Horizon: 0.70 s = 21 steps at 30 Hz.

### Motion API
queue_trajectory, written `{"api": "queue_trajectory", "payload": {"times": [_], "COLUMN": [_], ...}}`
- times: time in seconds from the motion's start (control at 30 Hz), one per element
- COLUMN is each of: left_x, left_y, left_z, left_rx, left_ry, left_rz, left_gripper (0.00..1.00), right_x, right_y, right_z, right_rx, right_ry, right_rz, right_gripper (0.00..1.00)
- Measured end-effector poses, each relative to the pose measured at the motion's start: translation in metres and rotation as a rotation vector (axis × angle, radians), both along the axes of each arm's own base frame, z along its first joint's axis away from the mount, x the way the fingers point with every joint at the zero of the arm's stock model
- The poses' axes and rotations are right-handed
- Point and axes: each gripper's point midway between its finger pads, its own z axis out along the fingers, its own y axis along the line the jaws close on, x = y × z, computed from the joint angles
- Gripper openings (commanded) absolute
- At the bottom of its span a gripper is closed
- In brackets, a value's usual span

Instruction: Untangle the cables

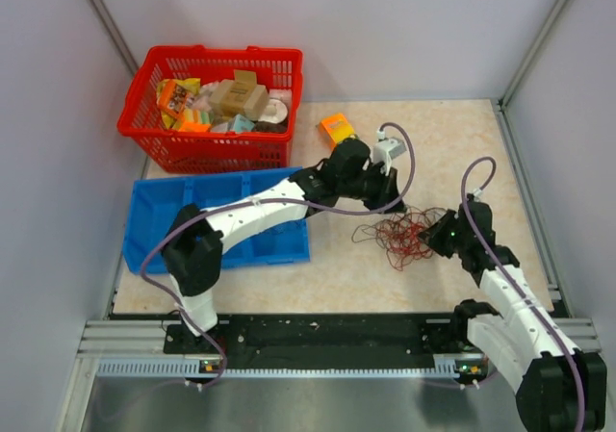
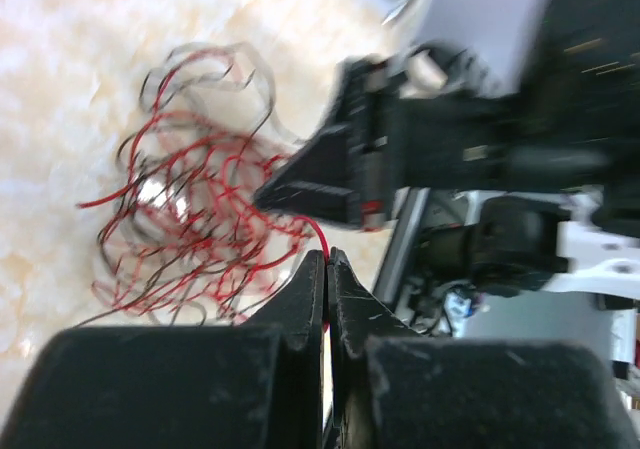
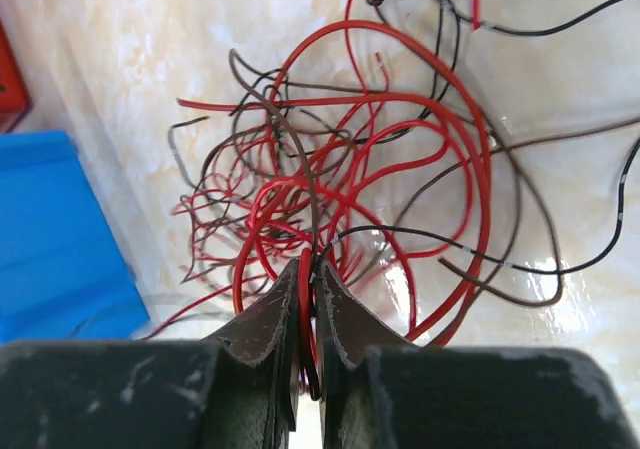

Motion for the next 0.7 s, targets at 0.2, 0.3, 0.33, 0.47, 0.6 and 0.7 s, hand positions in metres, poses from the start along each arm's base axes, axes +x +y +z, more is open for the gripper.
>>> {"api": "queue_trajectory", "payload": {"times": [0.2,0.3,0.33,0.47,0.6,0.7], "left_x": [-0.012,-0.021,-0.023,-0.035,-0.046,-0.047], "left_y": [0.008,0.023,0.028,0.059,0.083,0.092], "left_z": [0.118,0.182,0.203,0.283,0.328,0.345], "left_rx": [-0.198,-0.293,-0.325,-0.458,-0.539,-0.57], "left_ry": [-0.122,-0.209,-0.243,-0.377,-0.455,-0.487], "left_rz": [-0.018,-0.01,-0.002,0.054,0.091,0.116], "left_gripper": [0.0,0.0,0.0,0.0,0.0,0.0], "right_x": [0.007,0.015,0.018,0.022,0.031,0.041], "right_y": [-0.015,-0.033,-0.041,-0.071,-0.086,-0.092], "right_z": [-0.011,-0.014,-0.017,-0.026,-0.022,-0.015], "right_rx": [-0.009,-0.013,-0.01,-0.03,-0.049,-0.081], "right_ry": [0.022,0.027,0.037,0.068,0.074,0.067], "right_rz": [-0.118,-0.199,-0.235,-0.353,-0.39,-0.368], "right_gripper": [0.07,0.07,0.07,0.07,0.11,0.26]}}
